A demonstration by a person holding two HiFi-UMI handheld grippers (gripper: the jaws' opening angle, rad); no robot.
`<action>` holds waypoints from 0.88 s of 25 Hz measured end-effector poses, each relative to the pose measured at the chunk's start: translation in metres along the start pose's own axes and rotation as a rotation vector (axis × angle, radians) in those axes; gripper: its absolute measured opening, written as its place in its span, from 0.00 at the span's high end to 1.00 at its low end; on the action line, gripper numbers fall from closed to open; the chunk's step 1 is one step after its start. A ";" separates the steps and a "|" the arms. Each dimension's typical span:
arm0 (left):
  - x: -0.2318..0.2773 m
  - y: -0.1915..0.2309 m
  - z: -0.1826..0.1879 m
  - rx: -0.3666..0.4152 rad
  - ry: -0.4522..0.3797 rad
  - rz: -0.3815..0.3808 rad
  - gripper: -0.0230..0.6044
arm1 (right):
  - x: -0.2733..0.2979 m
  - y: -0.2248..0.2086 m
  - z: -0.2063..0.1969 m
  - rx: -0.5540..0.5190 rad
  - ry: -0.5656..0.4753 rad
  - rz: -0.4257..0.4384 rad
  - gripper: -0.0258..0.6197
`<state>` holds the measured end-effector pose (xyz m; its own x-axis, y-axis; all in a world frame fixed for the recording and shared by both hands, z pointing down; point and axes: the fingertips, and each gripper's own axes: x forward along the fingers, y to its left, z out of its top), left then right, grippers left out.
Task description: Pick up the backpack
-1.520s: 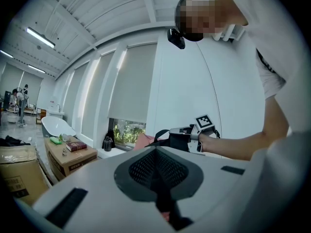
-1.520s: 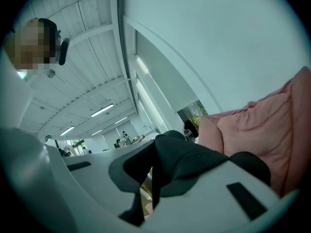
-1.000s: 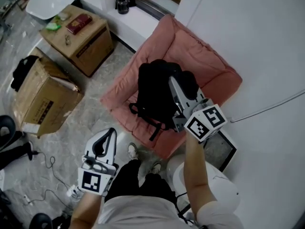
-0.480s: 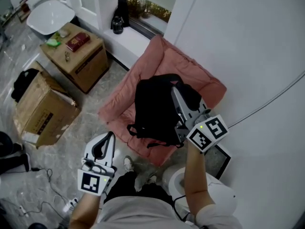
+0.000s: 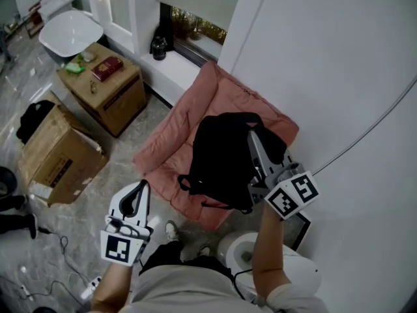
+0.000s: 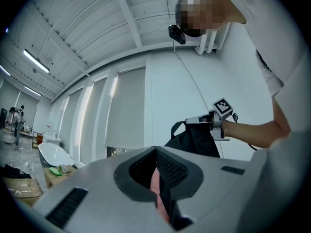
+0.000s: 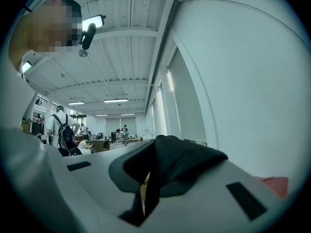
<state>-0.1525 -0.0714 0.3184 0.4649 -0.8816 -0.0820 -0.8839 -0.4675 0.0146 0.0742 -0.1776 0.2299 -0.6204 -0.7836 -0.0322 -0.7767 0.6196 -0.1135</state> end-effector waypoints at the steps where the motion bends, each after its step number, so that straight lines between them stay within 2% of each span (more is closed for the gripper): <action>1: -0.001 0.001 0.001 0.001 -0.004 0.004 0.94 | -0.005 -0.002 0.001 0.001 -0.002 -0.012 0.91; 22: -0.026 -0.008 0.043 0.018 -0.075 0.067 0.94 | -0.150 -0.020 0.068 -0.052 -0.079 -0.186 0.91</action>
<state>-0.1594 -0.0417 0.2776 0.3998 -0.9034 -0.1554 -0.9142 -0.4053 0.0045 0.1904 -0.0757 0.1694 -0.4566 -0.8847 -0.0936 -0.8830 0.4635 -0.0738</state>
